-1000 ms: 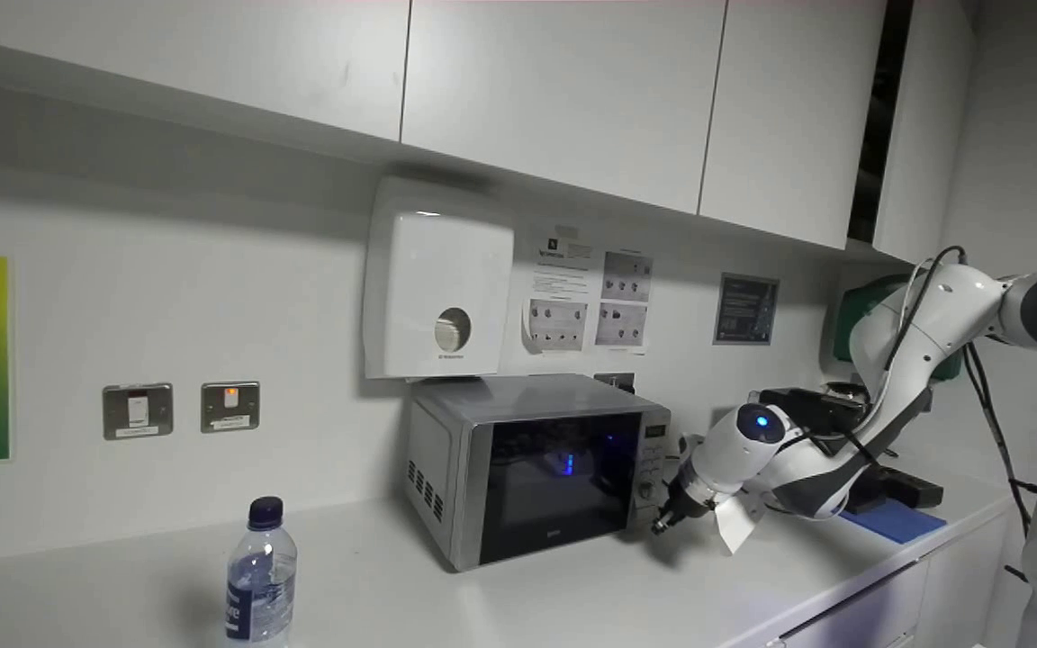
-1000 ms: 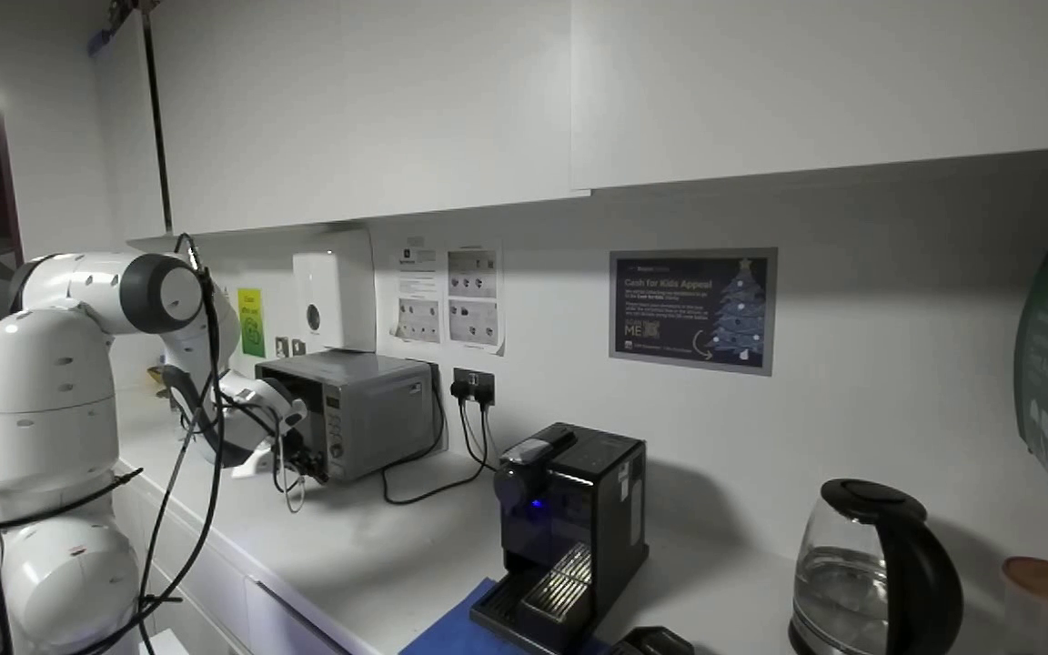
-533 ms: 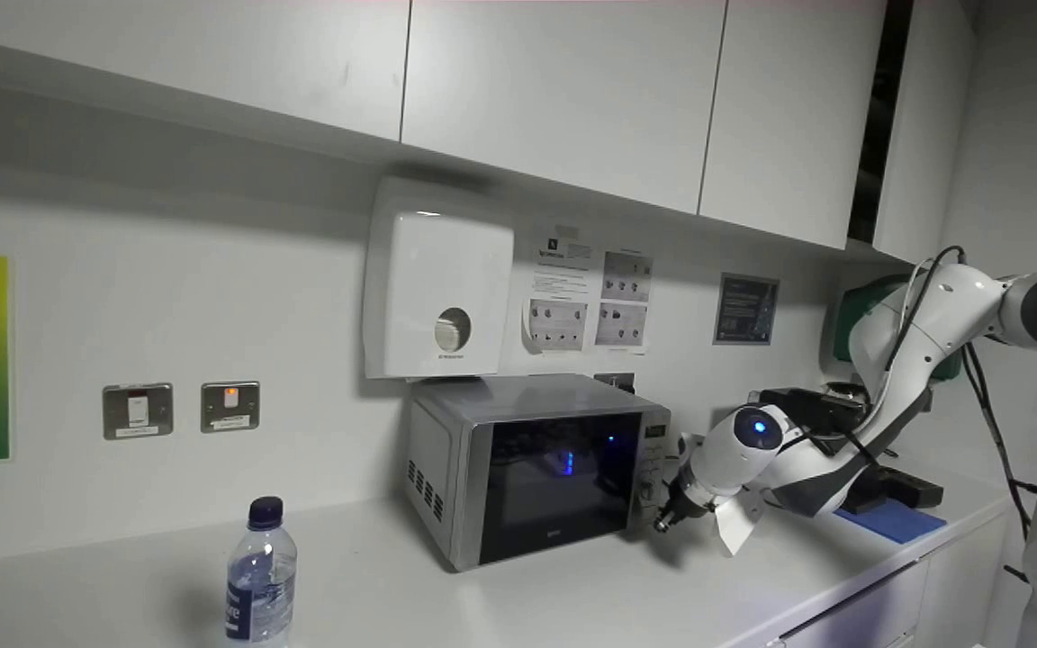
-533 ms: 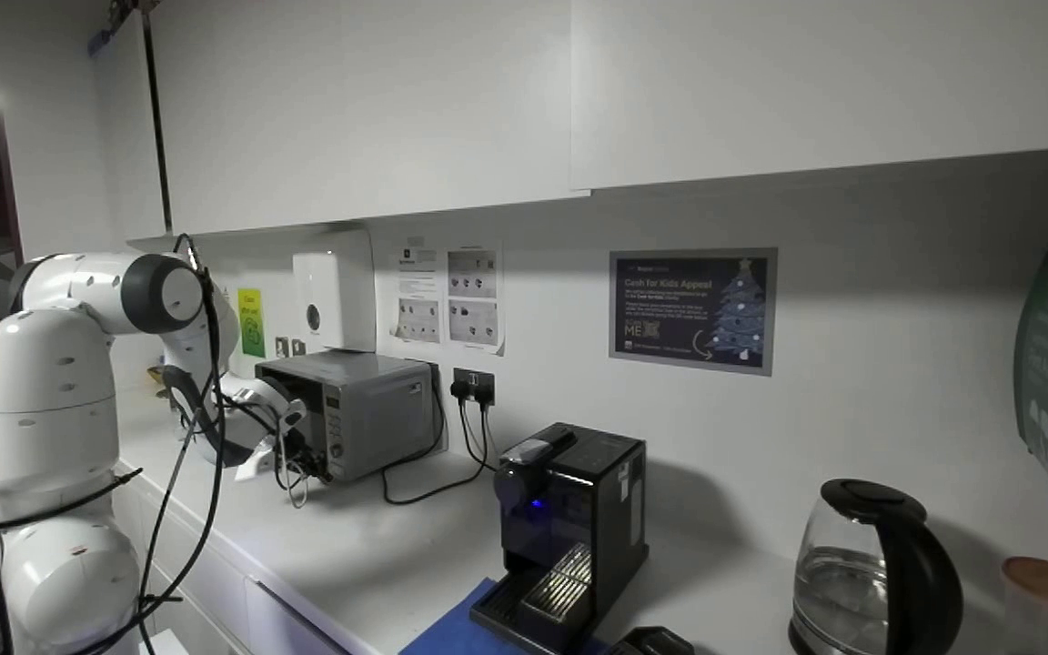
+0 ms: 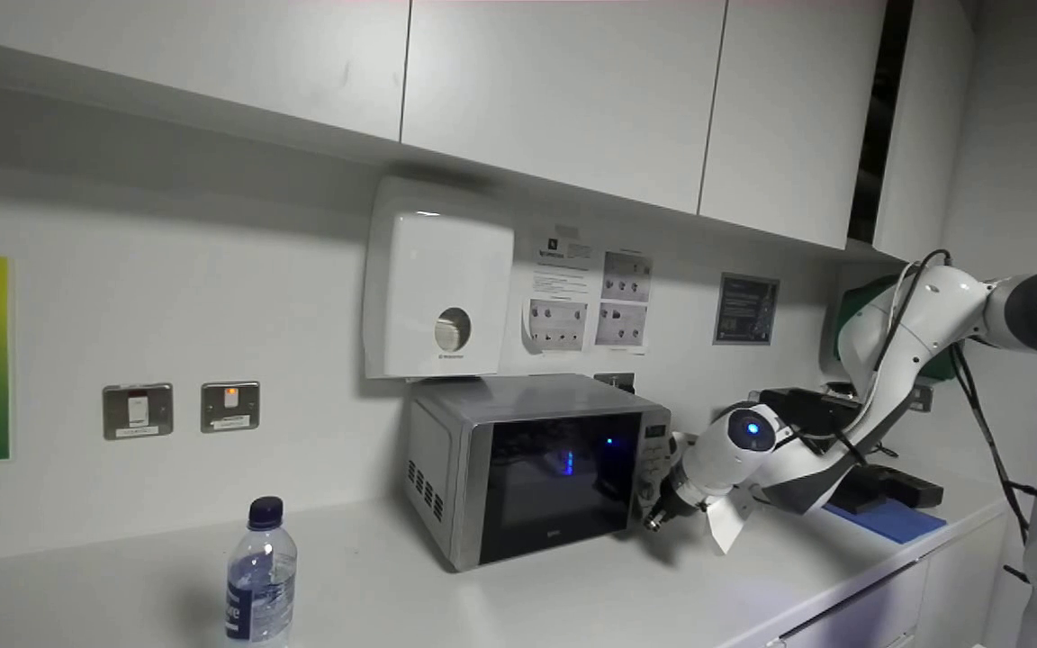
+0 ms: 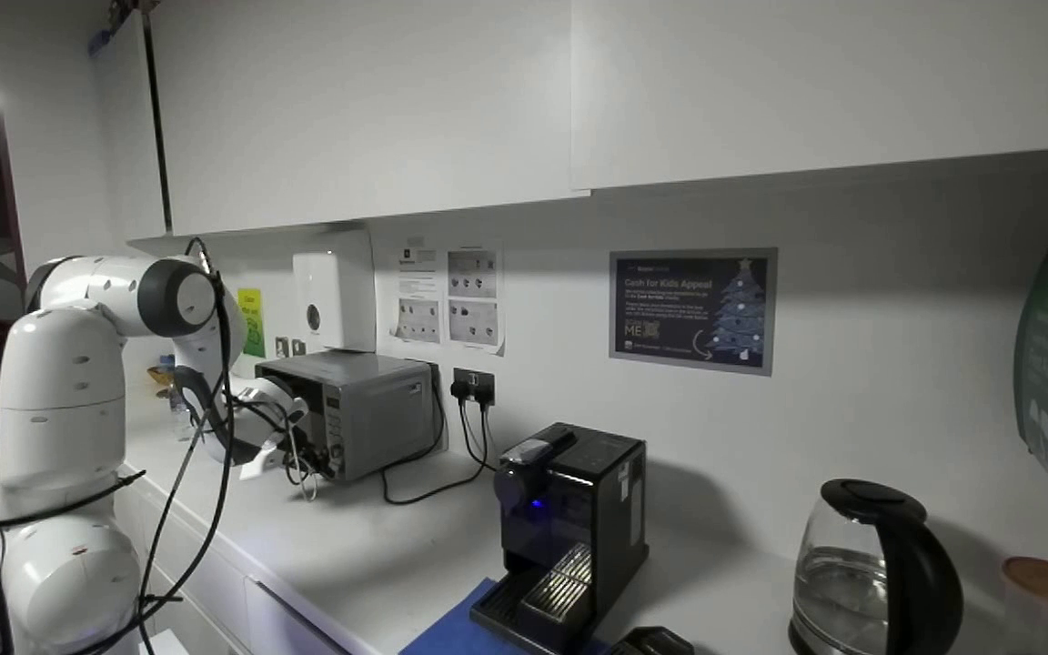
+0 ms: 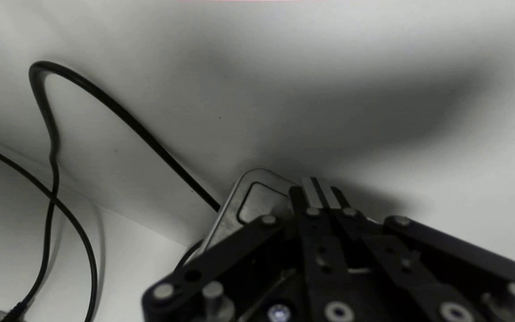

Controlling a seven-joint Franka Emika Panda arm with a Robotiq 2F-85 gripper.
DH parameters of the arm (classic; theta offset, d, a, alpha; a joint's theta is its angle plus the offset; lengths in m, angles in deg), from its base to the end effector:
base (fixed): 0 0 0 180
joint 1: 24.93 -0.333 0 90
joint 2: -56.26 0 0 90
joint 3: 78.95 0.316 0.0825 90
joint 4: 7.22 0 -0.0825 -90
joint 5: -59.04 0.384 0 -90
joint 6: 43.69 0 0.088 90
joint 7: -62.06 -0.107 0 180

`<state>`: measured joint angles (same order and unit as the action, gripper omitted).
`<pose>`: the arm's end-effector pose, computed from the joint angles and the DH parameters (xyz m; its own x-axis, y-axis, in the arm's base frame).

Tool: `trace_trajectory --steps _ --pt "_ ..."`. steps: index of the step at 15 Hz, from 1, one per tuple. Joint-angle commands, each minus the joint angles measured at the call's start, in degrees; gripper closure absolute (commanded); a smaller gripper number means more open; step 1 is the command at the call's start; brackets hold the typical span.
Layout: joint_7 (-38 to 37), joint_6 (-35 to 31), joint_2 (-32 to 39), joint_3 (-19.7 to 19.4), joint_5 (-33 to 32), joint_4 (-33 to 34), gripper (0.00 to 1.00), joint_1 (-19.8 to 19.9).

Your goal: Press a button on the microwave

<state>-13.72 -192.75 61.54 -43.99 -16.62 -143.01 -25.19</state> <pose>0.4026 0.3095 0.2993 0.7256 0.4315 0.5360 0.2685 -0.8948 0.3568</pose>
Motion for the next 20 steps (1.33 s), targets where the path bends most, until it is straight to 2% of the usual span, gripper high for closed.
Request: trace_trajectory --steps 1,2,3,8,13,20 --pt "-1.67 2.86 2.91 -0.25 -3.38 2.74 1.0 -0.58" --pt "-1.5 3.27 3.44 -0.28 -3.66 3.13 1.0 -0.61" --pt "-0.67 3.13 3.15 -6.15 -2.79 3.25 1.0 -6.5" --pt "0.29 5.31 2.81 -11.95 -2.1 3.71 1.0 -13.37" --pt "1.15 10.05 1.75 -13.48 -0.99 3.81 1.0 -16.93" --pt "1.38 15.18 1.48 -13.37 -1.14 4.33 1.0 -19.17"
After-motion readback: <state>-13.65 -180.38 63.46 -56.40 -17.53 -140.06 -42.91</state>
